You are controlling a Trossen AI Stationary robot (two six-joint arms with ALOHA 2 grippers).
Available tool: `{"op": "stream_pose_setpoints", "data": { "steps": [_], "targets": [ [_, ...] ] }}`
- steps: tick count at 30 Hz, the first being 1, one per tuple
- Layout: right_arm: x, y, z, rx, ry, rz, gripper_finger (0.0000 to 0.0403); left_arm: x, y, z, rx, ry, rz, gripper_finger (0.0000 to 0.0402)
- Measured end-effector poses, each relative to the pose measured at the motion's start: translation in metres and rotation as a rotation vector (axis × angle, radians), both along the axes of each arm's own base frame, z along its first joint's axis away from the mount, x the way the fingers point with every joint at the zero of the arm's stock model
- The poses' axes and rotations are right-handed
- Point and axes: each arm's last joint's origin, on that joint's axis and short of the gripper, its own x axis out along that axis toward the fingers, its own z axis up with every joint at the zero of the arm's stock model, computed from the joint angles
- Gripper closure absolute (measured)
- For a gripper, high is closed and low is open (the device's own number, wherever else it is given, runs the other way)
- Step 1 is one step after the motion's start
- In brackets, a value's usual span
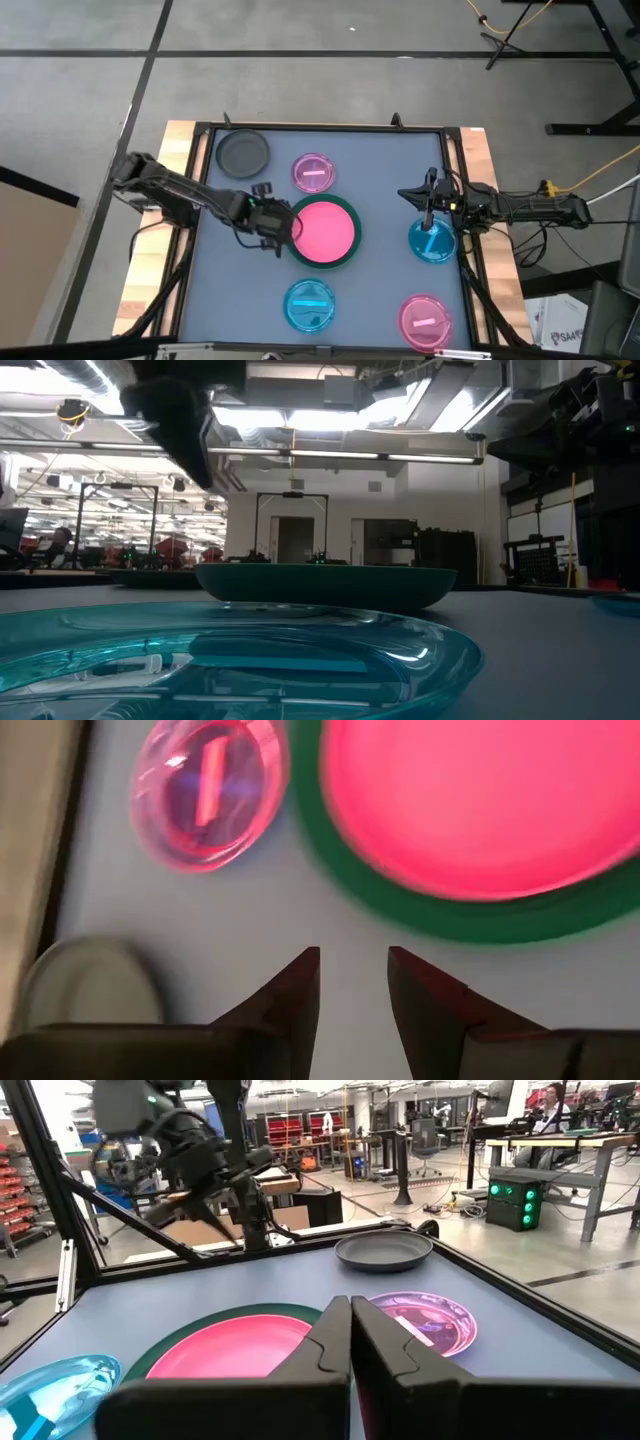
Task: Stack plastic plates
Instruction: Stack the black plate on top of the pink plate
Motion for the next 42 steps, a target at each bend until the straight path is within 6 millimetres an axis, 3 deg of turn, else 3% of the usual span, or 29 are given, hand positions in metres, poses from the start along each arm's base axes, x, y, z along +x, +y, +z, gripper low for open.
{"op": "stream_pose_setpoints", "data": {
  "steps": [7,14,18,24,32,42],
  "targets": [
    [0.000,-0.001,0.000,0.017,-0.003,-0.024,0.0403,-0.029,0.036,-0.012,0.065,-0.004,0.130,0.0288],
    [0.000,-0.001,0.000,0.017,-0.003,-0.024,0.0403,-0.042,0.078,-0.036,0.050,0.032,0.290,0.0288],
    [0.000,-0.001,0.000,0.017,-0.002,-0.024,0.0403,-0.046,0.102,-0.049,-0.063,0.044,0.315,0.0288],
    [0.000,-0.001,0.000,0.017,-0.002,-0.025,0.0403,-0.055,0.133,-0.055,-0.095,0.051,0.394,0.0288],
    [0.000,-0.001,0.000,0.015,-0.001,-0.025,0.0403,-0.066,0.161,-0.058,-0.089,0.082,0.470,0.0288],
    [0.000,-0.001,0.000,0.013,-0.001,-0.043,0.0403,-0.068,0.185,-0.079,-0.144,0.177,0.483,0.0288]
  ]
}}
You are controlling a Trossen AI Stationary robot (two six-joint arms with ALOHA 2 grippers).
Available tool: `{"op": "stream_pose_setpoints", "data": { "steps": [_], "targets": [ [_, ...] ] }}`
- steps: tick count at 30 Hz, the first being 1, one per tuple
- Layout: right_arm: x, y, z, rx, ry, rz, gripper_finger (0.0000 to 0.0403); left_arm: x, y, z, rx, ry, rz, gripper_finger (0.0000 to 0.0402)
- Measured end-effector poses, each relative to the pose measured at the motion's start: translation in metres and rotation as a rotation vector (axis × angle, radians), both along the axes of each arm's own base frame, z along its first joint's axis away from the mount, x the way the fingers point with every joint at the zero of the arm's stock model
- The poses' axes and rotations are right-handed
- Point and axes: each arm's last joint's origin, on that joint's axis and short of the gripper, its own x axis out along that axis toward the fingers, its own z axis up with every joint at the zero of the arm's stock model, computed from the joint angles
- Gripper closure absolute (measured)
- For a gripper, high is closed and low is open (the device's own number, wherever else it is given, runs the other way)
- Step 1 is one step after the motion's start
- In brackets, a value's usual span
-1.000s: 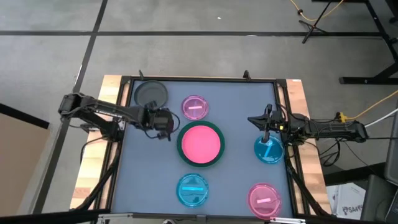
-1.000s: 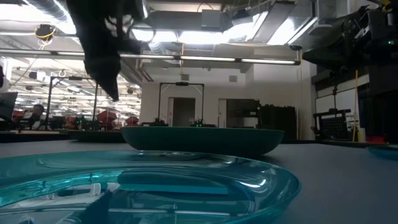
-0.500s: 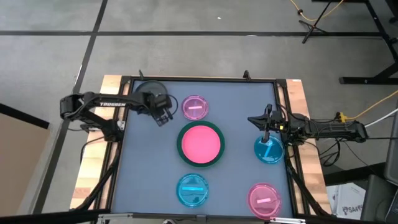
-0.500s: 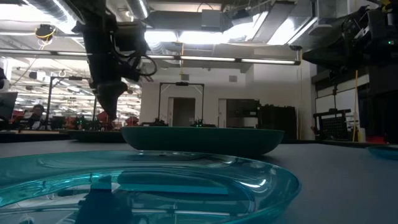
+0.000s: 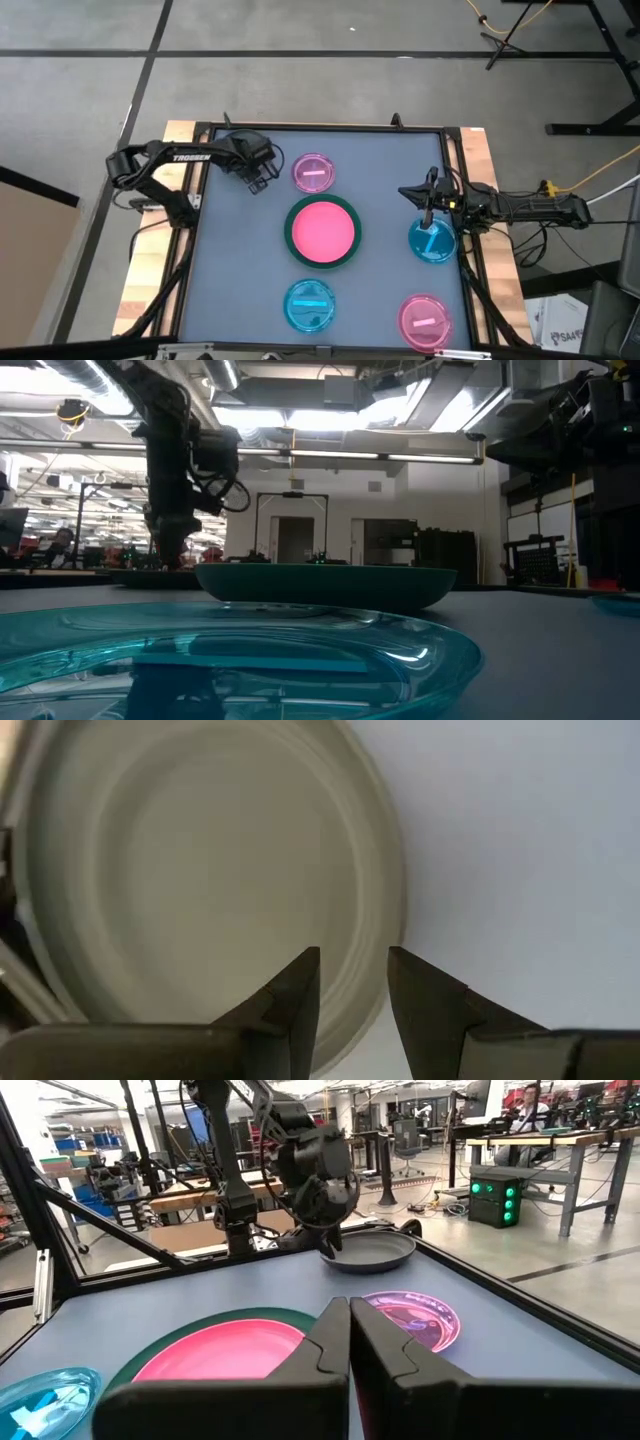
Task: Stack plastic plates
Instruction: Stack the black plate on top of the pink plate
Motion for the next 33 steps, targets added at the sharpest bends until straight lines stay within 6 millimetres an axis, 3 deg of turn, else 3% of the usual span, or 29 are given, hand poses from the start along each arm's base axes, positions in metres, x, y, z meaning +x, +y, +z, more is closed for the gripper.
{"op": "stream_pose_setpoints", "data": {
  "steps": [12,33],
  "targets": [
    [0.000,0.000,0.000,-0.004,0.001,-0.002,0.0403,0.001,0.007,-0.014,-0.054,0.038,-0.027,0.0288],
    [0.000,0.000,-0.001,-0.006,0.007,-0.002,0.0403,0.015,0.005,0.004,-0.068,0.008,-0.103,0.0312]
  ]
}}
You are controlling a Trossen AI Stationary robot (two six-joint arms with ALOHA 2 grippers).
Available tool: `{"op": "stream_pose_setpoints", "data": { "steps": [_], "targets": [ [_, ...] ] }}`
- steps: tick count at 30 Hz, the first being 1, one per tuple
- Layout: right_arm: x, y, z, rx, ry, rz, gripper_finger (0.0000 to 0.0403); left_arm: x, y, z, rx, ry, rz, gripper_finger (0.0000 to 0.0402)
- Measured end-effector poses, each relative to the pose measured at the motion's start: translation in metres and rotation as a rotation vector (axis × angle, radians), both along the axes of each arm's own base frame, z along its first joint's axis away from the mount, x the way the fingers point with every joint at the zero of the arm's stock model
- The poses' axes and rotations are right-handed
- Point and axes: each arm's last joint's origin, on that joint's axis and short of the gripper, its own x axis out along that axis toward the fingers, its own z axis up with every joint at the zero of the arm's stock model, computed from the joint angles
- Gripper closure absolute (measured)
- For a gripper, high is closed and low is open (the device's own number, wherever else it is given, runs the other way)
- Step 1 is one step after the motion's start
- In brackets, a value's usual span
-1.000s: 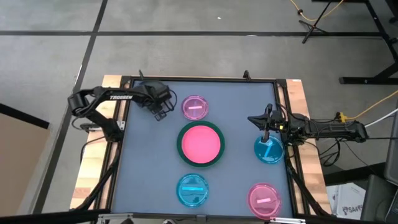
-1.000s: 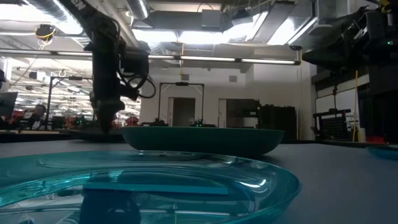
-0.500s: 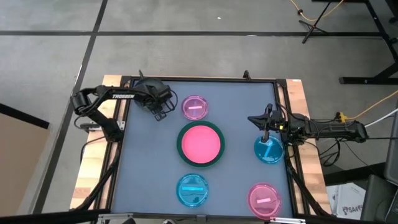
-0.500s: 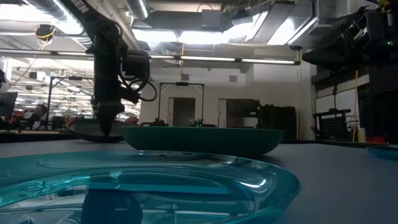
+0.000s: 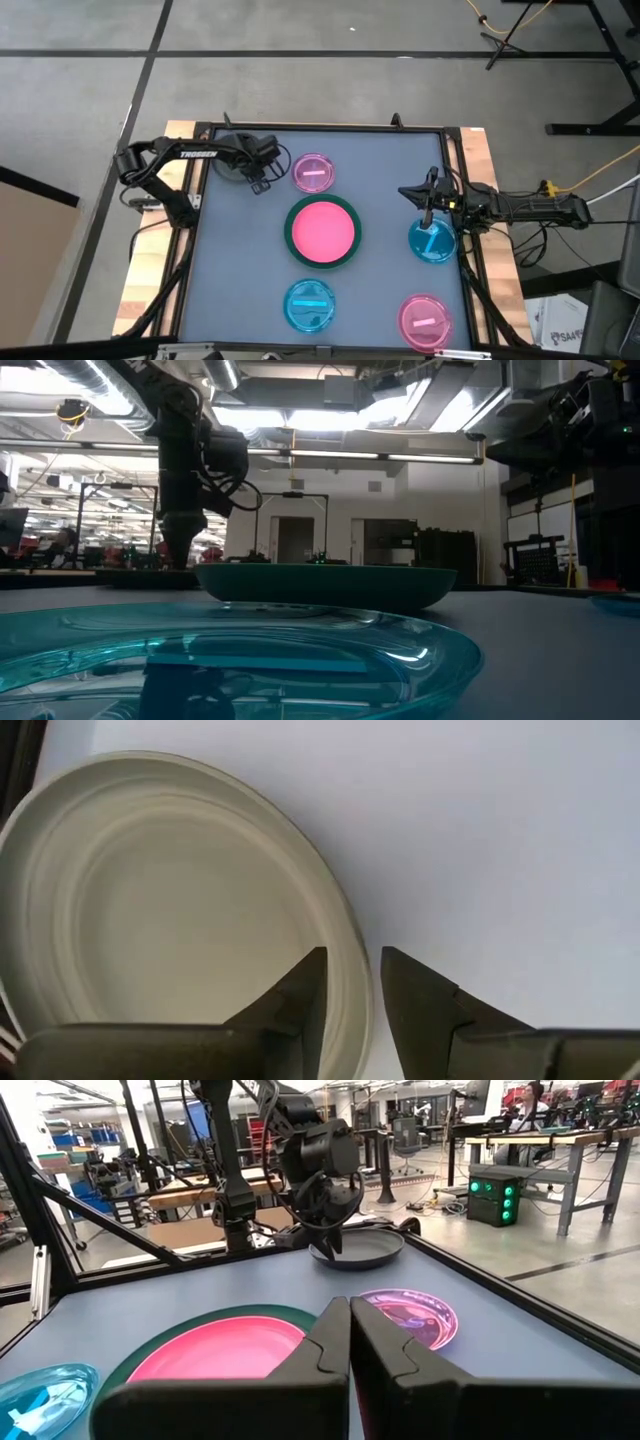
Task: Stack plastic plates
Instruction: Stack the black plate on top of the pink plate
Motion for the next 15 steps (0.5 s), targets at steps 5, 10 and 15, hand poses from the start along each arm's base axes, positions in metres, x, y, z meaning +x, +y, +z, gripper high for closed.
{"op": "stream_pose_setpoints", "data": {
  "steps": [5,10,15],
  "targets": [
    [0.000,0.000,0.000,0.000,0.000,0.000,0.0403,-0.001,-0.001,-0.003,-0.016,-0.007,0.011,0.0317],
    [0.000,0.000,0.000,0.000,0.001,0.000,0.0403,-0.007,-0.004,-0.010,-0.006,0.033,0.017,0.0319],
    [0.000,0.000,0.000,-0.016,0.004,-0.015,0.0403,-0.009,-0.001,-0.011,0.023,0.040,0.030,0.0319]
  ]
}}
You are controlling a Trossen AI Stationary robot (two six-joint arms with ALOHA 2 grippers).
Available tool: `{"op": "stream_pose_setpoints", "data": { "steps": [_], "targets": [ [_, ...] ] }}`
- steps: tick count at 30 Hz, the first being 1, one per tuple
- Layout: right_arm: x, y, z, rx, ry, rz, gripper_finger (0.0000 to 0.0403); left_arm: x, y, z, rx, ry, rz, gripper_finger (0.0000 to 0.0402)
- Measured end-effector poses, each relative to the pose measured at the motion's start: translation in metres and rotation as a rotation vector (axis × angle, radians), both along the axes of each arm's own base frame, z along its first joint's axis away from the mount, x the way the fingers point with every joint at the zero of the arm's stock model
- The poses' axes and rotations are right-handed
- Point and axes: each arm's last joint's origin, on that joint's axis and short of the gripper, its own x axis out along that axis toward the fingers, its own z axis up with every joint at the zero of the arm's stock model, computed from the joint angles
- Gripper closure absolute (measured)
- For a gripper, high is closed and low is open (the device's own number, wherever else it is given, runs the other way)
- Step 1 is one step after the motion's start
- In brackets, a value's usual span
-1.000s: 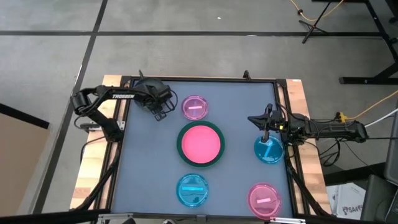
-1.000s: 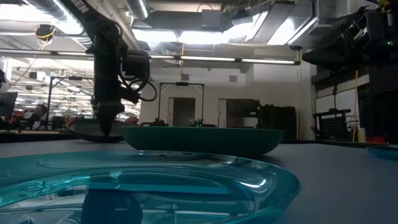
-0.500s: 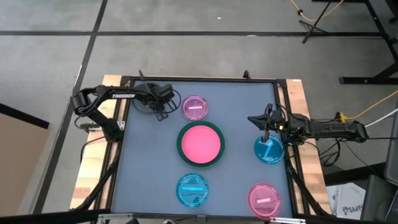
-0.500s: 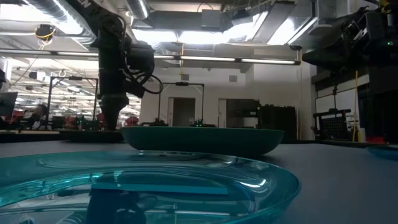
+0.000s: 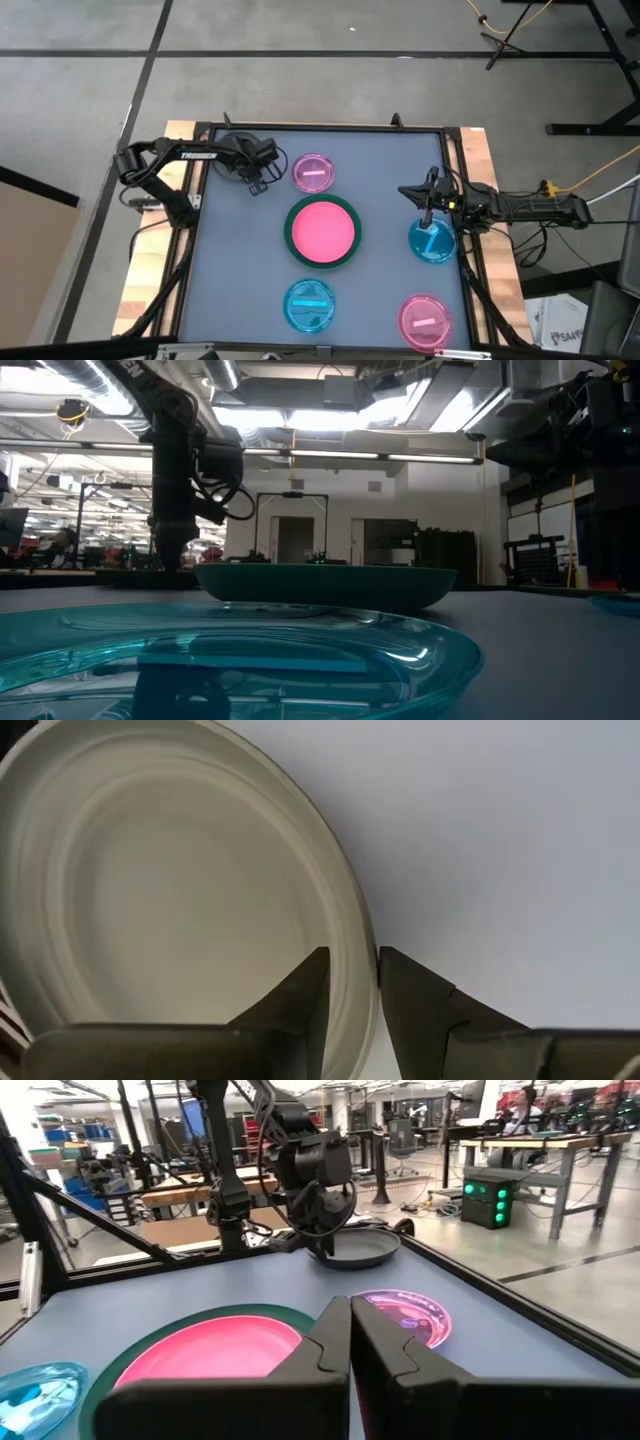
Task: Stack plastic plates
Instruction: Stack the black plate on top of the pink plate
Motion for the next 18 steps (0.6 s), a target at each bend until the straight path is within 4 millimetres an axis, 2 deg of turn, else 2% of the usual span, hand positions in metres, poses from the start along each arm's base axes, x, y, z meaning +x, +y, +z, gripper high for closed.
{"op": "stream_pose_setpoints", "data": {
  "steps": [9,18],
  "targets": [
    [0.000,0.000,0.000,0.000,0.000,0.000,0.0403,-0.001,0.004,-0.002,-0.006,-0.001,0.015,0.0319],
    [0.000,0.000,0.000,0.000,0.000,0.002,0.0403,0.005,0.005,-0.024,-0.006,0.090,0.013,0.0320]
  ]
}}
